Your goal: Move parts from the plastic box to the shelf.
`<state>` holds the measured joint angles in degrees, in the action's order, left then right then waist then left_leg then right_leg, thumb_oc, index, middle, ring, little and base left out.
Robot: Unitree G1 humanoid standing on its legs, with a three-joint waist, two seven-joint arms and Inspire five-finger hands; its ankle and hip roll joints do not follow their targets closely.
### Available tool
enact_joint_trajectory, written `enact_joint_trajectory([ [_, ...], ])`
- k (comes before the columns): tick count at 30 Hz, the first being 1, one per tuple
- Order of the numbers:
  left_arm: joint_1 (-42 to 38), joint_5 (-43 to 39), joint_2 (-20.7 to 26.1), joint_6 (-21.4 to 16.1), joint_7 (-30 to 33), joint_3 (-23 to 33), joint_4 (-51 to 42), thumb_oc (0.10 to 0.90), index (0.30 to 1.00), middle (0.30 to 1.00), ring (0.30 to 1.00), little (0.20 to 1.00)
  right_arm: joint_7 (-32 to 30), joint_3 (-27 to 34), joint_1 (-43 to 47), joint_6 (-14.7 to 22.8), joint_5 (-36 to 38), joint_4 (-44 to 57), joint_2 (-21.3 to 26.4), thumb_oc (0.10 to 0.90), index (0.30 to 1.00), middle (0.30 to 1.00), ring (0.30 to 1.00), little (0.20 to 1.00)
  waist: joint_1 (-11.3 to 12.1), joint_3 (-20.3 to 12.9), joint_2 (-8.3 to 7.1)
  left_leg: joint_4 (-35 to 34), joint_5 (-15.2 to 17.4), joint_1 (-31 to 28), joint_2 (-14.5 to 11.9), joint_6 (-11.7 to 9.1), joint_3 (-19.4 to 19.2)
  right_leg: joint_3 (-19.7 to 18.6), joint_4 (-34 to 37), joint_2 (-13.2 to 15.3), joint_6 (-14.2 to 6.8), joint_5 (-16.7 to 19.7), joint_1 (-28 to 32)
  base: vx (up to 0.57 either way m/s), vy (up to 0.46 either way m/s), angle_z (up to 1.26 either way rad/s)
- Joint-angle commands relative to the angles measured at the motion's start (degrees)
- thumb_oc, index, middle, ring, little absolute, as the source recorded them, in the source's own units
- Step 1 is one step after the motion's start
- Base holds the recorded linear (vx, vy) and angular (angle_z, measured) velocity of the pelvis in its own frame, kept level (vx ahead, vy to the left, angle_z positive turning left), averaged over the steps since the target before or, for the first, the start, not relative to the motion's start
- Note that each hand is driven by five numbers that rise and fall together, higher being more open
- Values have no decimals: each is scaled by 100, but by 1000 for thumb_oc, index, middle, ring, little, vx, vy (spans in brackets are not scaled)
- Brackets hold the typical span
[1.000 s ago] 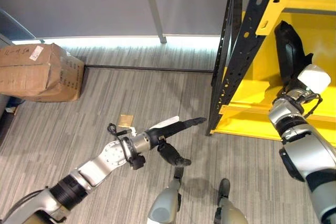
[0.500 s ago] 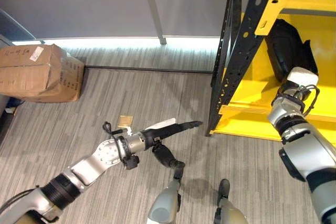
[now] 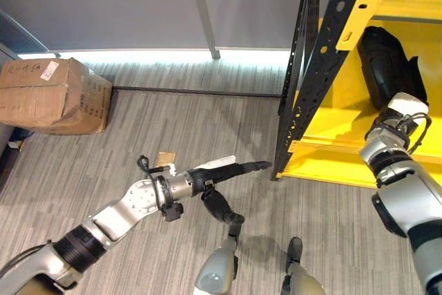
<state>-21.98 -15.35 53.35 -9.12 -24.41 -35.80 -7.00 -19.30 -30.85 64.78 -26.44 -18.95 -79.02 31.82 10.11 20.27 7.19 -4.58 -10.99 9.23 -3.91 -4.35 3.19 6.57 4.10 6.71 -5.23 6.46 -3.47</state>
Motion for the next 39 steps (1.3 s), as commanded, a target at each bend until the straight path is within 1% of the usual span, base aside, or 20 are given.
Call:
enact_joint_trajectory([
  [1, -527, -253, 93, -370, 15, 338, -536, 900, 1000, 1000, 1000, 1000, 71, -238, 26, 112, 671, -211, 261, 900, 1000, 1000, 1000, 1000, 122, 138, 87, 462, 289, 126, -234, -90, -29, 200, -650, 279, -129, -232, -134, 0, 0, 0],
  [3, -547, -217, 57, -309, 41, 326, -546, 900, 1000, 1000, 1000, 1000, -40, -147, 29, 201, 1067, -138, 197, 900, 1000, 1000, 1000, 1000, 108, 142, 93, 471, 295, 118, -232, -87, -29, 191, -665, 279, -118, -237, -138, 0, 0, 0],
  [4, -549, -212, 53, -304, 45, 323, -548, 900, 1000, 1000, 1000, 1000, -62, -140, 30, 212, 1101, -132, 192, 900, 1000, 1000, 1000, 1000, 109, 141, 93, 473, 297, 118, -232, -87, -27, 191, -666, 279, -118, -238, -137, 0, 0, 0],
  [7, -605, -199, -12, -203, 65, 316, -547, 900, 1000, 1000, 1000, 1000, -353, 79, 70, 433, 1667, -17, 123, 900, 1000, 1000, 1000, 1000, 77, 137, 99, 494, 320, 107, -226, -91, -30, 171, -677, 281, -107, -249, -138, 0, 0, 0],
  [9, -604, -164, -56, -138, 7, 344, -547, 900, 1000, 1000, 1000, 1000, -543, 153, 54, 499, 1534, 32, 99, 900, 1000, 1000, 1000, 1000, 60, 134, 102, 496, 329, 99, -231, -89, -43, 159, -690, 280, -100, -260, -146, 0, 19, -2],
  [10, -630, -31, -75, -140, 15, 291, -527, 900, 1000, 1000, 1000, 1000, -635, 141, 89, 601, 1229, 169, 49, 900, 1000, 1000, 1000, 1000, 31, 136, 108, 513, 334, 100, -235, -94, -52, 144, -718, 280, -96, -266, -170, 2, 36, -7],
  [11, -637, -53, -83, -139, 19, 276, -520, 900, 1000, 1000, 1000, 1000, -660, 122, 100, 600, 1168, 207, 39, 900, 1000, 1000, 1000, 1000, 25, 134, 110, 518, 336, 99, -236, -95, -55, 140, -724, 279, -94, -267, -174, 2, 43, -7],
  [14, -642, -56, -124, -62, 79, 252, -576, 900, 1000, 1000, 1000, 1000, -627, 42, 159, 512, 1294, 385, 13, 900, 1000, 1000, 1000, 1000, 7, 122, 125, 517, 340, 93, -222, -89, -63, 109, -722, 277, -86, -262, -181, -2, 33, -5],
  [17, -636, -38, -133, -37, 119, 258, -585, 900, 1000, 1000, 1000, 1000, -690, 24, 125, 563, 1311, 485, -53, 900, 1000, 1000, 1000, 1000, -14, 123, 134, 520, 347, 82, -217, -92, -82, 104, -729, 286, -85, -262, -186, -2, 28, -6],
  [18, -635, -40, -146, -25, 118, 264, -578, 900, 1000, 1000, 1000, 1000, -723, 29, 106, 637, 1447, 553, -92, 900, 1000, 1000, 1000, 1000, -25, 122, 135, 518, 353, 70, -219, -91, -91, 98, -733, 292, -83, -264, -186, -1, 29, -3],
  [20, -643, -40, -158, -10, 114, 258, -568, 900, 1000, 1000, 1000, 1000, -753, 32, 118, 648, 1520, 621, -139, 900, 1000, 1000, 1000, 1000, -37, 121, 131, 518, 352, 59, -220, -93, -95, 88, -740, 295, -81, -266, -184, 0, 0, 0],
  [22, -576, 36, -175, -1, 74, 335, -591, 900, 1000, 1000, 1000, 1000, -896, 51, 110, 769, 1425, 823, -183, 900, 1000, 1000, 1000, 1000, -71, 116, 135, 519, 359, 24, -222, -94, -111, 63, -770, 297, -72, -277, -182, 9, 46, 0],
  [26, -494, 13, -184, 21, 62, 412, -650, 900, 1000, 1000, 1000, 1000, -985, 40, 88, 761, 1353, 1106, -194, 900, 1000, 1000, 1000, 1000, -120, 94, 127, 510, 367, 2, -235, -99, -138, 16, -787, 297, -64, -293, -192, 1, 28, -2],
  [29, -428, 71, -225, 92, 59, 480, -694, 900, 1000, 1000, 1000, 1000, -1018, 24, 37, 689, 1431, 1317, -195, 900, 1000, 1000, 1000, 1000, -151, 86, 110, 515, 372, -25, -246, -102, -151, -2, -799, 298, -63, -298, -185, 7, 11, -1],
  [31, -273, 144, -265, 121, 44, 573, -736, 900, 1000, 1000, 1000, 1000, -1068, 33, -62, 533, 1442, 1716, -181, 900, 1000, 1000, 1000, 1000, -202, 62, 87, 517, 388, -75, -261, -106, -178, -39, -811, 291, -49, -312, -167, 35, 50, -6],
  [32, -217, 175, -271, 119, 52, 590, -757, 900, 1000, 1000, 1000, 1000, -1092, 59, -97, 544, 1451, 1810, -164, 900, 1000, 1000, 1000, 1000, -218, 56, 87, 530, 395, -80, -262, -107, -184, -45, -821, 294, -45, -316, -167, 30, 47, -13],
  [35, -156, 211, -326, 171, 88, 592, -784, 900, 1000, 1000, 1000, 1000, -1256, 138, -166, 560, 1194, 2057, -147, 900, 1000, 1000, 1000, 1000, -272, 40, 82, 537, 412, -109, -263, -103, -196, -89, -836, 290, -46, -325, -168, 30, 42, -7],
  [38, -53, 294, -386, 212, 136, 611, -844, 900, 1000, 1000, 1000, 1000, -1211, 206, -278, 568, 1218, 2268, -105, 900, 1000, 1000, 1000, 1000, -313, 38, 83, 537, 432, -131, -253, -86, -203, -125, -844, 295, -46, -329, -178, 23, 52, 0],
  [39, -33, 303, -401, 237, 172, 602, -851, 900, 1000, 1000, 1000, 1000, -1227, 206, -316, 525, 1107, 2411, -112, 900, 1000, 1000, 1000, 1000, -340, 41, 90, 535, 429, -143, -254, -85, -216, -138, -851, 296, -43, -332, -176, 33, 67, -5],
])
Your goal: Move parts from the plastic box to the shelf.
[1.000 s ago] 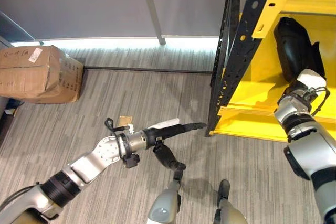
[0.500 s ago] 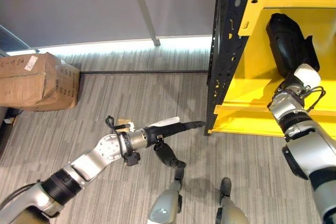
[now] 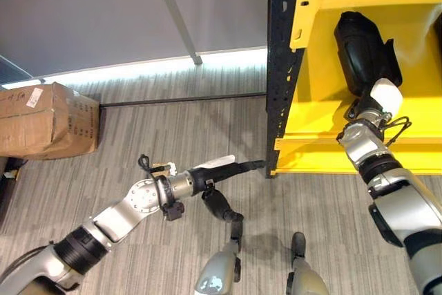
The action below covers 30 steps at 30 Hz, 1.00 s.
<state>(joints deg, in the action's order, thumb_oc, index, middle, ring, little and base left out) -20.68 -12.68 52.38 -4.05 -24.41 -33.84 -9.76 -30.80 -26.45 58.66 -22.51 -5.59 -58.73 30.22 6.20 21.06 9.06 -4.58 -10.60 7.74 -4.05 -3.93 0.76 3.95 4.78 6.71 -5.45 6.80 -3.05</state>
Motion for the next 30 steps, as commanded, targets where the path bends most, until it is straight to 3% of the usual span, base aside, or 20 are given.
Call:
enact_joint_trajectory([
  [1, -144, 53, -317, -241, 180, 409, -590, 900, 1000, 1000, 1000, 1000, -62, -210, 262, 71, -222, 486, 57, 900, 1000, 1000, 1000, 1000, 37, -41, -93, 541, 398, -5, -234, -122, 29, 111, -917, 298, -19, -369, -210, 51, 85, -6],
  [9, -6, 119, -411, -158, 203, 442, -622, 900, 1000, 1000, 1000, 1000, -47, -39, 33, -153, -190, 1118, 53, 900, 1000, 1000, 1000, 1000, -56, -55, -117, 577, 438, -49, -222, -100, 3, 58, -977, 311, -19, -394, -220, 11, 19, -1],
  [17, 181, 231, -521, -93, 319, 472, -721, 900, 1000, 1000, 1000, 1000, -244, 159, -163, -116, -209, 1394, 120, 900, 1000, 1000, 1000, 1000, -127, -65, -103, 556, 459, -92, -210, -77, -13, 7, -966, 316, -23, -400, -216, 0, 0, 0],
  [30, 495, 492, -826, 63, 686, 423, -824, 900, 1000, 1000, 1000, 1000, -757, 543, -631, -281, -842, 2963, 252, 900, 1000, 1000, 1000, 1000, -381, -86, -32, 515, 494, -174, -201, -35, -126, -168, -964, 317, -28, -403, -273, 2, 40, -5],
])
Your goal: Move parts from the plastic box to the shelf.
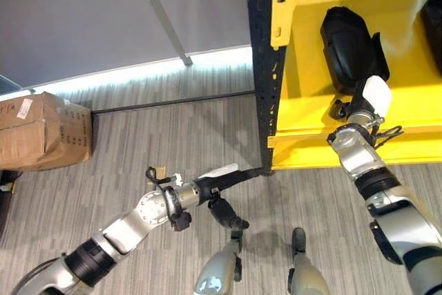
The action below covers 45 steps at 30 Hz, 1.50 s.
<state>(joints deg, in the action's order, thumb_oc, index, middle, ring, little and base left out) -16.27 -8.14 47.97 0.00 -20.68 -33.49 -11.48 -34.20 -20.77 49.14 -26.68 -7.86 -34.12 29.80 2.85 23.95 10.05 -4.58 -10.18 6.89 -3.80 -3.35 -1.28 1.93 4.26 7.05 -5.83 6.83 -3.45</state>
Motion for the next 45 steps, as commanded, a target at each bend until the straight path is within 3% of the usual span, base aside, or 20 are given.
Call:
enact_joint_trajectory([
  [1, 48, 34, -390, -348, 342, 381, -644, 900, 1000, 1000, 1000, 1000, -462, -8, 289, 129, -677, 592, 288, 900, 1000, 1000, 1000, 1000, -66, -374, -126, 504, 451, -96, -222, -92, 63, 18, -892, 284, 10, -392, -232, 0, 0, 0],
  [8, 185, 54, -431, -335, 429, 381, -666, 900, 1000, 1000, 1000, 1000, -554, 93, 32, 89, -1293, 1306, 415, 900, 1000, 1000, 1000, 1000, -182, -431, -98, 478, 450, -141, -220, -72, -34, -66, -817, 314, -20, -306, -259, 5, 18, -1],
  [14, 222, 67, -427, -363, 460, 367, -675, 900, 1000, 1000, 1000, 1000, -466, 78, -68, 107, -1289, 1503, 443, 900, 1000, 1000, 1000, 1000, -217, -436, -83, 462, 462, -171, -215, -68, -58, -83, -810, 327, -24, -310, -255, -3, 9, -1],
  [27, 346, 88, -411, -394, 574, 393, -695, 900, 1000, 1000, 1000, 1000, -332, 47, -384, 604, -1475, 2336, 386, 900, 1000, 1000, 1000, 1000, -314, -507, -83, 430, 491, -262, -217, -52, -117, -136, -773, 328, -19, -319, -209, 5, 13, -4],
  [29, 569, -108, -365, -530, 725, 589, -753, 900, 1000, 1000, 1000, 1000, -40, 50, -728, 964, -1344, 2830, 396, 900, 1000, 1000, 1000, 1000, -356, -574, -120, 411, 508, -310, -225, -56, -129, -160, -732, 320, -13, -325, -166, 25, 53, 0],
  [31, 1069, -1717, -537, -865, 739, 1057, -769, 900, 1000, 1000, 1000, 1000, 381, 128, -1666, 1589, -1090, 3730, 445, 900, 1000, 1000, 1000, 1000, -436, -685, -212, 379, 534, -374, -239, -49, -165, -198, -596, 311, -22, -259, -100, 14, 22, -1],
  [32, 1469, -2005, -863, -1302, 520, 1357, -613, 900, 1000, 1000, 1000, 1000, 546, 351, -2600, 2040, -759, 4299, 493, 900, 1000, 1000, 1000, 1000, -514, -764, -336, 361, 568, -438, -280, -32, -228, -243, -476, 299, -33, -178, -59, 35, -32, -3],
  [34, 1969, -2316, -1166, -1656, 89, 1492, -431, 900, 1000, 1000, 1000, 1000, 658, 645, -3384, 2728, -333, 4478, 489, 900, 1000, 1000, 1000, 1000, -584, -858, -563, 303, 629, -556, -360, -34, -283, -238, -244, 269, -54, -84, 52, 9, -112, -17],
  [35, 2217, -3038, -1448, -1951, -234, 1470, -252, 900, 1000, 1000, 1000, 1000, 678, 738, -3806, 3173, -109, 4599, 441, 900, 1000, 1000, 1000, 1000, -614, -945, -676, 219, 607, -630, -417, -39, -317, -242, -99, 231, -69, -12, 117, -33, -115, -23],
  [37, 2364, -3628, -1685, -2132, -516, 1431, -72, 900, 1000, 1000, 1000, 1000, 851, 801, -4066, 3447, 172, 4624, 331, 900, 1000, 1000, 1000, 1000, -642, -1010, -792, 176, 591, -685, -456, -40, -328, -247, -43, 182, -54, 17, 169, -14, -81, -17],
  [40, 2672, -4293, -2058, -2033, -1188, 1571, 159, 900, 1000, 1000, 1000, 1000, 1002, 1082, -4635, 3865, 1009, 4531, 130, 900, 1000, 1000, 1000, 1000, -689, -1152, -1006, 121, 607, -773, -499, -38, -423, -278, 18, 129, -53, 30, 233, -4, -68, -16],
  [45, 2880, -4740, -2175, -1841, -1600, 1810, 147, 900, 1000, 1000, 1000, 1000, 1477, 1492, -5060, 4234, 1855, 4505, -37, 900, 1000, 1000, 1000, 1000, -734, -1251, -1139, 22, 626, -920, -553, -26, -553, -373, 74, 96, -77, 26, 290, -8, -13, -7],
])
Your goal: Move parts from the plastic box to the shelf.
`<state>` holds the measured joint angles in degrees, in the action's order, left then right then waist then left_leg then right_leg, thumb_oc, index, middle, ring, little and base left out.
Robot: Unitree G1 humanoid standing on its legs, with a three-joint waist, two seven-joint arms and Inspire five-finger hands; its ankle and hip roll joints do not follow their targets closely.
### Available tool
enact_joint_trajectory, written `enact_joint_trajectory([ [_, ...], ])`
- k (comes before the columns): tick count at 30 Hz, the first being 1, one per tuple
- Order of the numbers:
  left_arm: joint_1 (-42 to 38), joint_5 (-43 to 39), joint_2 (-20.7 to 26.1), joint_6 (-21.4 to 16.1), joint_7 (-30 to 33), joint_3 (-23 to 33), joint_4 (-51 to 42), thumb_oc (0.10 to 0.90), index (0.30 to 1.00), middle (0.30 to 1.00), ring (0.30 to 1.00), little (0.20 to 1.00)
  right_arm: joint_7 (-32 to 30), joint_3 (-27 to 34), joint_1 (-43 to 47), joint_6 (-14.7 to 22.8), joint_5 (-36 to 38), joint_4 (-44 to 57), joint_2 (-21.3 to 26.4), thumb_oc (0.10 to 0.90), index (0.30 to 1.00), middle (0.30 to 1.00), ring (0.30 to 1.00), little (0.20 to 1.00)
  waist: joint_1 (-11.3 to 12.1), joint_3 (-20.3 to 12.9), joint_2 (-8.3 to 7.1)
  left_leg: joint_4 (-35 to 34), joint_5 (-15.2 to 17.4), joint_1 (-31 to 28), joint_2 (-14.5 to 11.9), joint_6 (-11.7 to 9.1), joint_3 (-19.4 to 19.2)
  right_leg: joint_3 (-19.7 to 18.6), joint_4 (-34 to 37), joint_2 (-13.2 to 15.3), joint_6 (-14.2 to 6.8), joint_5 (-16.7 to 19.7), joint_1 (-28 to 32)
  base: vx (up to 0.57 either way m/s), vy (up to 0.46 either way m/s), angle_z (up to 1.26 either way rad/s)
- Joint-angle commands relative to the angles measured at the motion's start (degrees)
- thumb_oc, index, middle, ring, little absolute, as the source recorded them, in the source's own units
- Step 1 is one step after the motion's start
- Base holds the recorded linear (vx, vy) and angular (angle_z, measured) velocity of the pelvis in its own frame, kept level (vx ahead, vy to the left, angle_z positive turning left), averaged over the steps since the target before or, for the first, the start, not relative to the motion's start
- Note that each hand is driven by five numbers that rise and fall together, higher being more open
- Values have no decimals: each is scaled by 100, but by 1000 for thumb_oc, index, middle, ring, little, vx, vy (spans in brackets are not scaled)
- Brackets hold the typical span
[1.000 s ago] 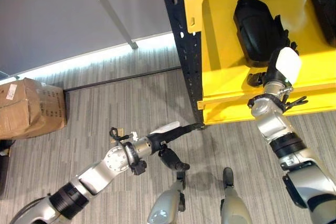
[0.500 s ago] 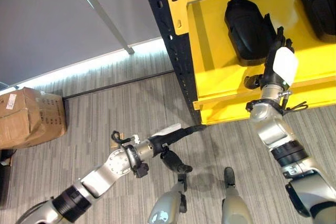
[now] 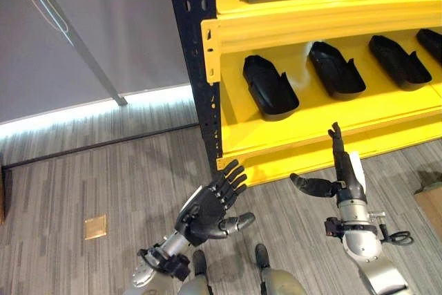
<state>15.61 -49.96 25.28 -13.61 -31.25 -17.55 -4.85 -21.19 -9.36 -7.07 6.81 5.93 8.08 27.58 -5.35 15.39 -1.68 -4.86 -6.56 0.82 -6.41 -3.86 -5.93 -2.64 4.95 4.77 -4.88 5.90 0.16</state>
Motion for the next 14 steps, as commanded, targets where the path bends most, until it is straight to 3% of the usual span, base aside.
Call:
enact_joint_trajectory([
  [1, -285, -679, 70, -370, -599, 268, -537, 900, 1000, 1000, 1000, 1000, 247, 406, 500, 917, 680, 325, 149, 900, 1000, 1000, 1000, 1000, 80, -419, 11, 33, 276, -342, -294, 31, -106, 53, 5, 325, -184, 116, -69, 0, 0, 0],
  [8, -198, -764, 50, -105, -794, 521, -595, 900, 1000, 1000, 1000, 1000, 565, 628, 123, 810, 1184, 295, -54, 900, 1000, 1000, 1000, 1000, 48, -537, -74, -14, 327, -462, -304, 50, -181, -31, 5, 339, -252, 117, -44, 1, 5, -4],
  [14, -244, -862, 83, -11, -926, 536, -662, 900, 1000, 1000, 1000, 1000, 616, 487, 123, 831, 1235, 217, -124, 900, 1000, 1000, 1000, 1000, 23, -563, -55, -14, 363, -501, -288, 72, -221, -92, 5, 346, -270, 120, -52, -6, 5, -6],
])
